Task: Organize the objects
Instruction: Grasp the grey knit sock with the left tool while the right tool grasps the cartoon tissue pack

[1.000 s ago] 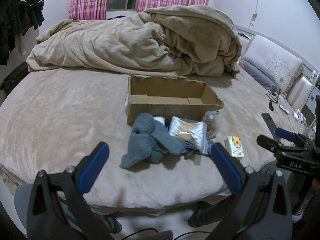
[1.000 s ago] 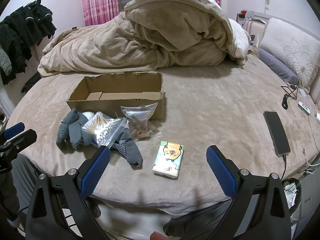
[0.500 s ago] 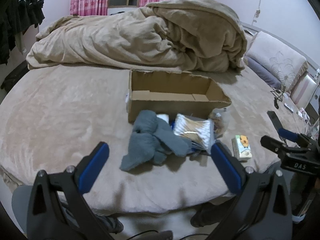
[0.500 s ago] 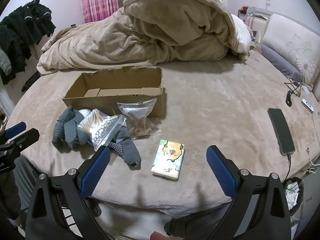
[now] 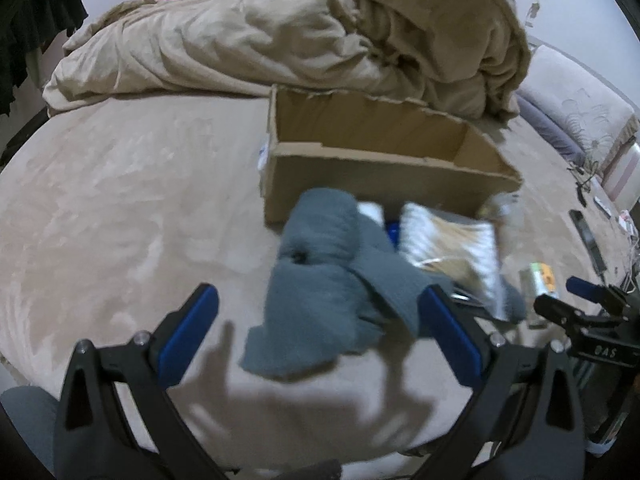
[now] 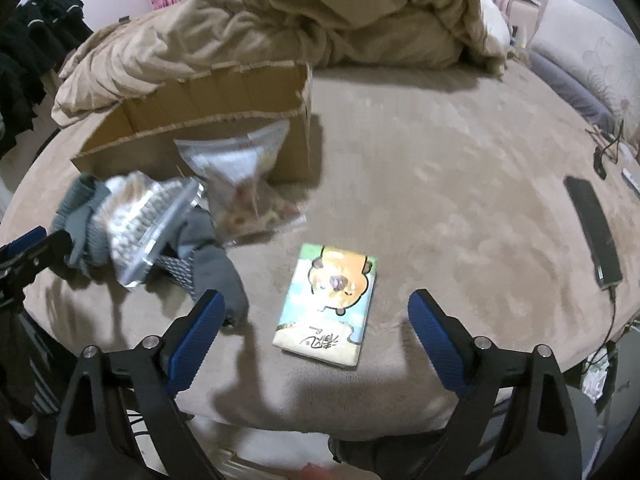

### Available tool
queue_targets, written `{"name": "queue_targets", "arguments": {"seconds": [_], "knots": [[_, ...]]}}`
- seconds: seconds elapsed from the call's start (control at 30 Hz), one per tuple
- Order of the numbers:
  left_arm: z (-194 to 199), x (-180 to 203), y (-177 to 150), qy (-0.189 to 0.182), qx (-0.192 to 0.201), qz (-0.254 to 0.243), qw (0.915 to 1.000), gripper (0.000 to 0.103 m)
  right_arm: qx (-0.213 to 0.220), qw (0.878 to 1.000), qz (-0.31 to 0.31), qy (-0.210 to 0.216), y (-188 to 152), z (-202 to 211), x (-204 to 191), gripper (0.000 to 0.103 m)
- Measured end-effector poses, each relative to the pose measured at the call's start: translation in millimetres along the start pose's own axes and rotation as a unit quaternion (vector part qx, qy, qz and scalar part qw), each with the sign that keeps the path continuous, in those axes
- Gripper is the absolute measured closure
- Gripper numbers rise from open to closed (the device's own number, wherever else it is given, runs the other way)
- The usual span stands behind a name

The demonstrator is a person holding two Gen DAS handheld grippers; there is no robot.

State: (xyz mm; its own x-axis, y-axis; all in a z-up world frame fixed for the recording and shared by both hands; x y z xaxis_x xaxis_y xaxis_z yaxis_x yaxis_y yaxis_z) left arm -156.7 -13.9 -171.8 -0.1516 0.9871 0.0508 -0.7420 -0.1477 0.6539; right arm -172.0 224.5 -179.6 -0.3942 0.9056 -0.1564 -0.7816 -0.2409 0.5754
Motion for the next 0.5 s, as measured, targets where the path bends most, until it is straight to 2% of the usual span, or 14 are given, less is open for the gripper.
{"name": "queue_targets", "arguments": {"seconds": [0.1,0.17,0.23,0.3,0.37,0.5], "knots": [[-14.1,0.8,0.0,-0.010,-0.004,-0.005,0.9999,0.009,-0.008,1.000,-0.002,0.002,-5.6,-12.8,2.7,0.015],[-23.4,5.1,-3.5,-0.027,-0.015,-0.008,0.9995,0.015,-0.016,1.000,-0.006,-0.002,-9.5,-21.2,5.7,0.027],[-28.3,10.3,-8.0,-0.046,-0.027,-0.011,0.9985,0.030,-0.019,1.000,-0.010,-0.007,-13.1,-27.9,9.8,0.031],[-25.7,16.0,-9.4,-0.055,-0.025,-0.018,0.9980,0.038,-0.012,1.000,-0.012,-0.005,-12.2,-26.8,11.4,0.038],[-17.8,20.4,-7.2,-0.043,-0.008,-0.036,0.9984,0.044,-0.006,1.000,-0.012,-0.006,-10.9,-24.2,12.6,0.053],[2.0,26.1,-3.8,-0.035,0.018,-0.048,0.9981,0.056,0.001,1.000,-0.016,-0.004,-10.7,-19.6,15.9,0.055]]}}
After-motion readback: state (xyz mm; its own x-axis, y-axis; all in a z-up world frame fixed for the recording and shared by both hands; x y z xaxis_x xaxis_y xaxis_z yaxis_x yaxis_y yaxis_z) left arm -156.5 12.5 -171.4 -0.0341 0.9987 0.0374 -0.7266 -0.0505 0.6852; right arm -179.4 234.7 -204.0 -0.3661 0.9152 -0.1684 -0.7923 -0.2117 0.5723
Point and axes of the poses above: each gripper's, at about its wrist camera, not at the fingertips, and z roughly against the way its jaws point, x to its right, y to its top, the point moved 10 cm from there along -z, roughly the way its jaws point, and after that the axes turned 6 degrees about y, right-handed, at the moved point
